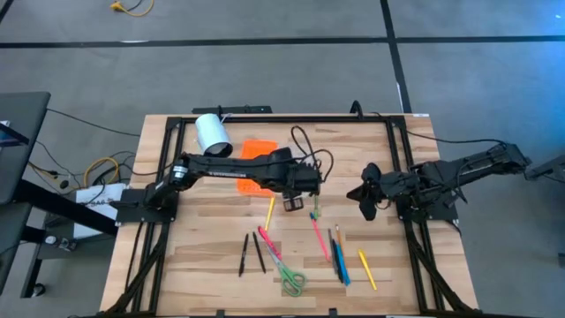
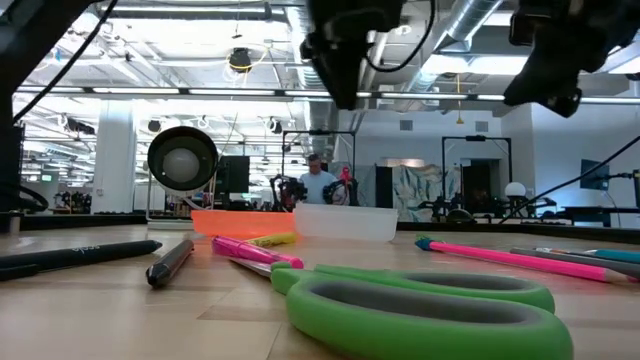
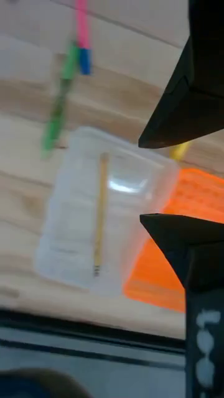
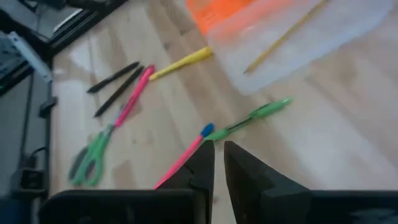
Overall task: Pick & place school supplies into a supply box
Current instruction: Put the right yellow pen into the orange supply box
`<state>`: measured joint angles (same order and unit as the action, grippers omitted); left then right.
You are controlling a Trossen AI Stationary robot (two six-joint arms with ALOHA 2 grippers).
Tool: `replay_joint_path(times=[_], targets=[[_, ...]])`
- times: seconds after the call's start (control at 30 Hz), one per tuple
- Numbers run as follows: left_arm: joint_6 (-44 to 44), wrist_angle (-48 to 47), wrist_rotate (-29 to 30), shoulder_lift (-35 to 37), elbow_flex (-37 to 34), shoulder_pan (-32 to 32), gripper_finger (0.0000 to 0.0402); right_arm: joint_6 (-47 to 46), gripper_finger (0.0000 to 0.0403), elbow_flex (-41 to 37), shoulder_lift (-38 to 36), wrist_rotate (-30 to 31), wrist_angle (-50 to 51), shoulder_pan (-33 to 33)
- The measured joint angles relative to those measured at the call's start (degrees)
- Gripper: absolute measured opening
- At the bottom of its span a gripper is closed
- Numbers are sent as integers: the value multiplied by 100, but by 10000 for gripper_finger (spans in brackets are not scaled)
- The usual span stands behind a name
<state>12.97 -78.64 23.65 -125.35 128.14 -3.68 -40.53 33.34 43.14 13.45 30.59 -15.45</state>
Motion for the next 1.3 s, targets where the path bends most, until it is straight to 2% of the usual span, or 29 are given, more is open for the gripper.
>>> replay_joint_path(times=[0.13, 0.3, 0.4, 0.57, 0.8, 0.93, 1.1, 1.3], targets=[[-229, -86, -178, 282, -3, -139, 173, -405, 31, 0, 211, 128, 3, -543], [-991, 1306, -1245, 697, 1, -346, 173, -999, 31, -4, 699, 760, -113, -1127], [-1456, 1691, -1576, 914, 2, -448, 173, -1220, 31, -4, 994, 1125, -330, -1316], [-1558, 677, -1381, 1125, 6, -444, 173, -1308, 31, 3, 1512, 1217, -1072, -1455], [-1272, -356, -1271, 1193, 1, -489, 173, -1532, 31, 0, 2109, 1202, -1424, -1469], [-1265, -374, -1282, 1265, -1, -646, 173, -1515, 31, 1, 2276, 1209, -1541, -1578], [-1270, 105, -1271, 1528, -1, -722, 173, -1453, 31, 0, 2290, 1231, -1510, -1601], [-1257, 256, -904, 1937, -1, -765, 173, -1299, 31, 0, 2244, 1236, -1497, -1604]])
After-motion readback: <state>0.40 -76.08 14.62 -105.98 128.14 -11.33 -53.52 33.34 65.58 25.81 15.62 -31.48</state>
